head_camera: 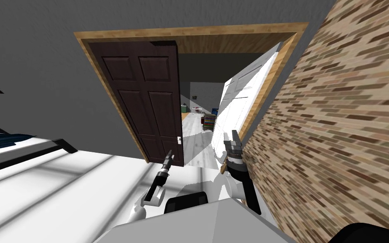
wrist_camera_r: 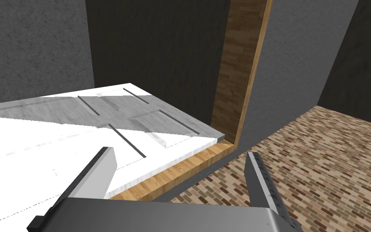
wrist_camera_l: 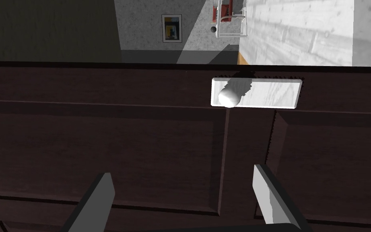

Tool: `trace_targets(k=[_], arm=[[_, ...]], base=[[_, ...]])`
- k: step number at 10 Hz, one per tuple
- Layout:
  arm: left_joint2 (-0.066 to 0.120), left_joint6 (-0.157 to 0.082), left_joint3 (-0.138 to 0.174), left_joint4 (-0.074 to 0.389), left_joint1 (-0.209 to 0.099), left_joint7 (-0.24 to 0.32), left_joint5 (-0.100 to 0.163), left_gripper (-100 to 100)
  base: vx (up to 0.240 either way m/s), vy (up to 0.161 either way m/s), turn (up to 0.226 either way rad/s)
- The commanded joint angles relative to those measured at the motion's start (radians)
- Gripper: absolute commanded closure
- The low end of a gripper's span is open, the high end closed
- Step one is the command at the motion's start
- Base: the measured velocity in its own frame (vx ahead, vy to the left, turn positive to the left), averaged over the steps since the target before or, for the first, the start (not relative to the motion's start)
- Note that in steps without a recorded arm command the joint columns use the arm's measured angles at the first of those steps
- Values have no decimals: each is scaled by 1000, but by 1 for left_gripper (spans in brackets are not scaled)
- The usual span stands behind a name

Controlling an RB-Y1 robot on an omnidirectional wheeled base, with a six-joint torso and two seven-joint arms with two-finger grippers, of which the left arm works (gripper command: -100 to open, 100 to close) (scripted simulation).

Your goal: Push the door open

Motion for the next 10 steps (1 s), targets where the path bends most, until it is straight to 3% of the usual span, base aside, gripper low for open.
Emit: trace_targets(k=[1, 10], arm=[[4, -10, -6, 29, -9, 1, 7, -100], [20, -58, -49, 226, -83, -6, 53, -100]], base=[[67, -6, -22], [101, 12, -28]])
